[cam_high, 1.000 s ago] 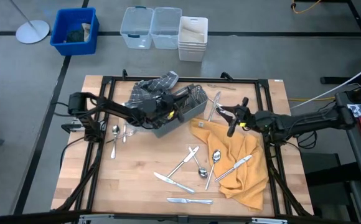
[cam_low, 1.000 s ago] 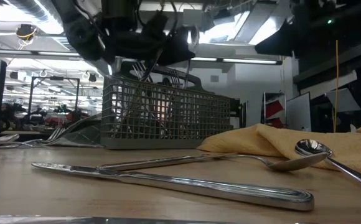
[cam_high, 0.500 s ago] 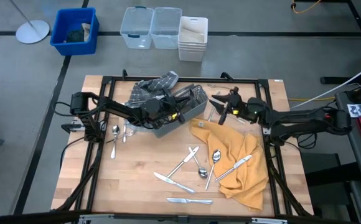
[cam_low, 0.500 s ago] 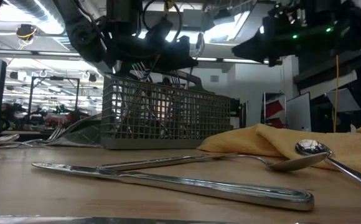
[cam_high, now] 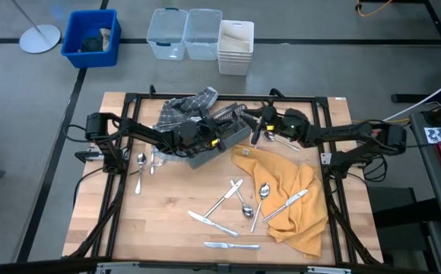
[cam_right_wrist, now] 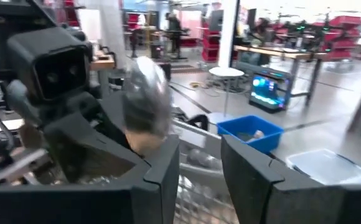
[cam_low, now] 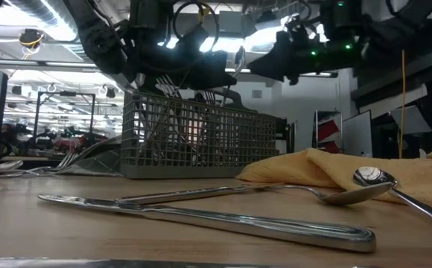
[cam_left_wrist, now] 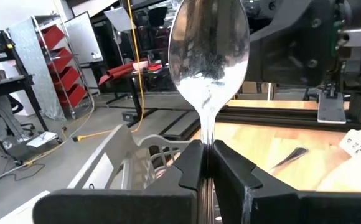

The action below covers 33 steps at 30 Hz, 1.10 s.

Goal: Sort silverware
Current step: Put the silver spoon into the gray silverware basket

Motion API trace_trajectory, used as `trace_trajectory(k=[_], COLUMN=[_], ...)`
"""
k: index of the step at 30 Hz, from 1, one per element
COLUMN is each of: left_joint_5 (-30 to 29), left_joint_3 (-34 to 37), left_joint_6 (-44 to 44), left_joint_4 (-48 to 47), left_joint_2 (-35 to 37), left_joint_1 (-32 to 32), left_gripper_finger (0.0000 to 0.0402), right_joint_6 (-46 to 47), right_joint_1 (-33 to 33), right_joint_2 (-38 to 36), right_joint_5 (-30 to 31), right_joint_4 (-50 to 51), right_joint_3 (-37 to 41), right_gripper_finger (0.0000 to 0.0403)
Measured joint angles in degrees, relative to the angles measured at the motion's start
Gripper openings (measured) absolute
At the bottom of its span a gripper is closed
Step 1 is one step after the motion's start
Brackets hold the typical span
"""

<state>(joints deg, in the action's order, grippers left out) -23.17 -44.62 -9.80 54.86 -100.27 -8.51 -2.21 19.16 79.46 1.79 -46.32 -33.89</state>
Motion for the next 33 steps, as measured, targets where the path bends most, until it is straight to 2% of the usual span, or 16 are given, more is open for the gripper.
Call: trace_trajectory(k=[8,25,28,33], left_joint_5=[-0.06,-0.02,-0.05,-0.28], left_joint_3=[0.04,0.04,0.04,0.04], left_joint_6=[-2.65,-5.31,-5.28,-5.38], left_joint_4=[-0.53,-1.91,-1.91,-1.91], left_joint_2=[0.0,-0.02,-0.02,-0.02], left_joint_1=[0.0,0.0,0.0,0.0], left_gripper_finger=[0.002,0.002,0.0036,0.0091], right_joint_6=[0.27,0.37,0.36,0.35], right_joint_1=[0.0,0.0,0.0,-0.02], right_joint_2=[3.77,3.8,3.8,3.8], right_joint_5=[-2.14,-2.3,-2.32,-2.35], right_joint_4=[0.52,2.42,2.86,3.43], right_joint_3=[-4.21,-4.35,-4.35,-4.35], right_gripper_finger=[0.0122,0.0122,0.0122,0.0122])
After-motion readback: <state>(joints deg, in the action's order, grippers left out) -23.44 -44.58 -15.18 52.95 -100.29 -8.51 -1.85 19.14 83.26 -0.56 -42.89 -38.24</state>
